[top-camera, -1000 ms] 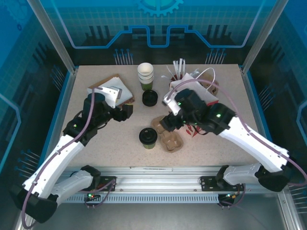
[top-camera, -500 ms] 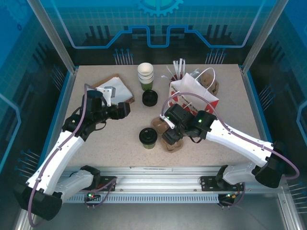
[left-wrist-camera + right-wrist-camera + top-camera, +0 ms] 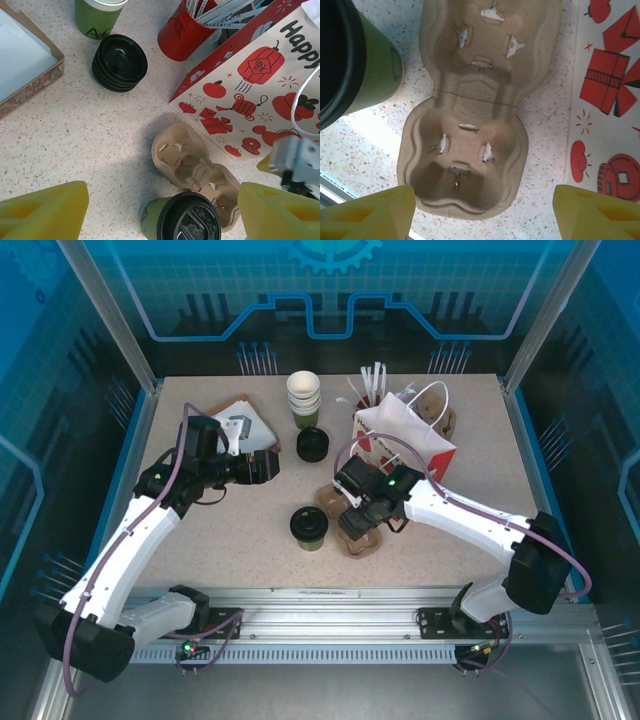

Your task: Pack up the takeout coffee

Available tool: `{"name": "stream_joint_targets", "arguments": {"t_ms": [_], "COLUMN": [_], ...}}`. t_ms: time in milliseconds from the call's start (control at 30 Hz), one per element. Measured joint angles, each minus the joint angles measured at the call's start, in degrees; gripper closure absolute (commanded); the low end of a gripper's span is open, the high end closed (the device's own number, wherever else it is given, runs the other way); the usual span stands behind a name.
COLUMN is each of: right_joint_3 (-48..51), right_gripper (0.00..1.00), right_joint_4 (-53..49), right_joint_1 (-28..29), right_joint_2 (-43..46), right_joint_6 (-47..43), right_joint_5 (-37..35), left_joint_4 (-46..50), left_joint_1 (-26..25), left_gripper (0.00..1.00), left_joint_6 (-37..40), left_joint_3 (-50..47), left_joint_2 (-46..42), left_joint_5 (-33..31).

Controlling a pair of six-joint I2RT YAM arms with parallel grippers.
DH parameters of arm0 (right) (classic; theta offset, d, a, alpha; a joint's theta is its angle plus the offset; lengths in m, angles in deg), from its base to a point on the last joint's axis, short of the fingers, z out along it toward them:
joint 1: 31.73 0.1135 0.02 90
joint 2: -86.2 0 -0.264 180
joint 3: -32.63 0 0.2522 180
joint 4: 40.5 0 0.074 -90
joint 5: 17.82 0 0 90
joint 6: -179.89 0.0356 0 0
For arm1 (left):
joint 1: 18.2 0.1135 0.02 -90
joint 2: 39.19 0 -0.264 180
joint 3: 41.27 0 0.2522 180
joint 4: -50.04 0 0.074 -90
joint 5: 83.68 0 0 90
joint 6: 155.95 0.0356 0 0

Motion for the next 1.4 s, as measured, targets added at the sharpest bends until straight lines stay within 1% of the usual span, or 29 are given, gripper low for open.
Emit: {"name": "stream_joint_targets", "arguments": {"t_ms": [167, 300, 500, 700, 933, 1167, 1400], "right_joint_3": [0.0, -0.1, -1.2, -2.2, -2.8, -2.8, -2.8], "right_gripper": [0.34, 0.38, 0.48, 0.53, 0.53, 0.5, 0.5], "right_joint_4": [1.0, 2.5, 4.4, 6.1, 6.8, 7.1, 7.6], "right_joint_1": [-0.5, -2.2, -3.3, -4.6, -5.2, -5.2, -5.2], "right_joint_2": [-3.6, -6.2, -9.4, -11.9, -13.4, -14.4, -15.9], "right_joint_6": [0.0, 0.0, 0.0, 0.7, 1.4, 2.0, 2.1], "right_joint_5": [0.2, 2.2, 5.0, 7.1, 8.7, 9.2, 9.2], "left_joint_4": [0.0, 0.0, 0.0, 0.0, 0.0, 0.0, 0.0], "left_joint_1": [0.0, 0.0, 0.0, 0.0, 0.0, 0.0, 0.0], "left_gripper": [0.21, 0.21, 0.21, 0.21, 0.21, 0.21, 0.21], "left_joint_6": [0.0, 0.5, 1.2, 1.3, 1.5, 1.5, 1.5], "left_joint_3": [-0.3, -0.6, -0.6, -0.6, -0.6, -0.6, -0.6], "left_joint_2": [0.0, 0.0, 0.0, 0.0, 0.0, 0.0, 0.0], "left_joint_5": [0.8, 0.9, 0.9, 0.9, 0.9, 0.9, 0.9]}}
